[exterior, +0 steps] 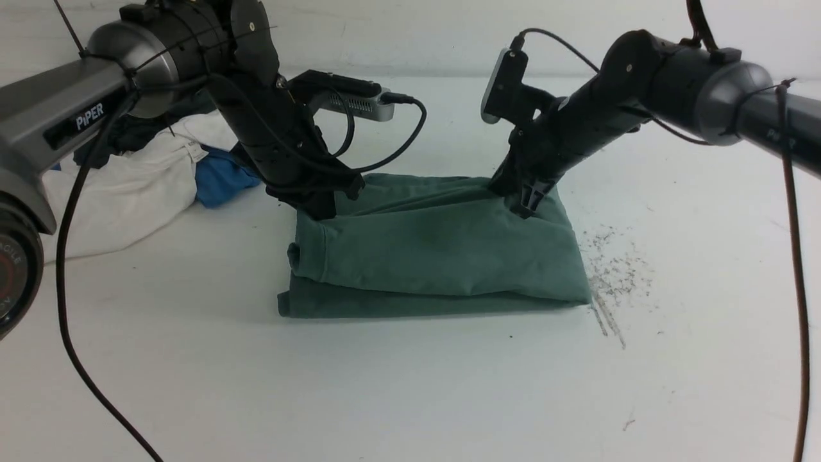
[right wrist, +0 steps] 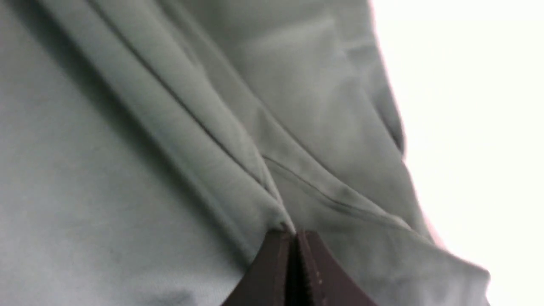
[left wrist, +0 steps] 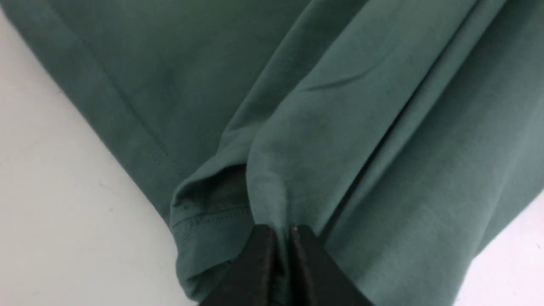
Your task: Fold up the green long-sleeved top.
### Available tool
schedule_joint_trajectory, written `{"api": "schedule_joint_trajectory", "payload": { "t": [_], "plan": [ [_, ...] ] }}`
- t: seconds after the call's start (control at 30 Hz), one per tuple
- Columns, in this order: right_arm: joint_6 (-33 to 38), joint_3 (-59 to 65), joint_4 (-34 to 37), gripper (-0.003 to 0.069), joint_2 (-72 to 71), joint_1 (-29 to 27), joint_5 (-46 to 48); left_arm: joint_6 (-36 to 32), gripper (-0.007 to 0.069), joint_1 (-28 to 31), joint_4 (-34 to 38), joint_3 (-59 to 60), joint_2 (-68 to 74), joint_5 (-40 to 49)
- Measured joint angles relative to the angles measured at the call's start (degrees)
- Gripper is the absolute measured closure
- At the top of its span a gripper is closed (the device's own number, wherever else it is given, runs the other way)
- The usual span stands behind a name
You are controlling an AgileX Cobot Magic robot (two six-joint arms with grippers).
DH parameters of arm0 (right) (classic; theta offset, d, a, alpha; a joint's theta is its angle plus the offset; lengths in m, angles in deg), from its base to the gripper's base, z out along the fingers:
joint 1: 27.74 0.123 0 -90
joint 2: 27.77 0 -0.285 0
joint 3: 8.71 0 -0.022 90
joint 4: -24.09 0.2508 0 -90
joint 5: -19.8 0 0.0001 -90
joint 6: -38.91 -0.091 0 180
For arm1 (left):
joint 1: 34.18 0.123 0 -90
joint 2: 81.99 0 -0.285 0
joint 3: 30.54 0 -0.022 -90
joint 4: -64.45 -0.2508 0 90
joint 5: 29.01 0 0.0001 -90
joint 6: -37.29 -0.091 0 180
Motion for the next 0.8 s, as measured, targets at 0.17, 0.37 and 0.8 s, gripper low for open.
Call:
{"api": "schedule_joint_trajectory", "payload": {
  "t": [0.17, 0.37, 0.8],
  "plan": [
    [-2.26, 0.00, 1.93, 0.0658, 0.00, 0.19, -4.91, 0.00, 0.0608, 0.00, -0.01, 0.00, 0.50, 0.14],
    [-2.28, 0.00, 6.17, 0.0658, 0.12, 0.31, -8.44, 0.00, 0.0608, 0.00, -0.28, -0.05, 1.82, 0.18],
    [-1.72, 0.00, 7.22, 0.0658, 0.34, 0.31, -7.86, 4.10, 0.0405, 0.06, -5.15, -0.13, -0.43, 0.11]
  ]
}}
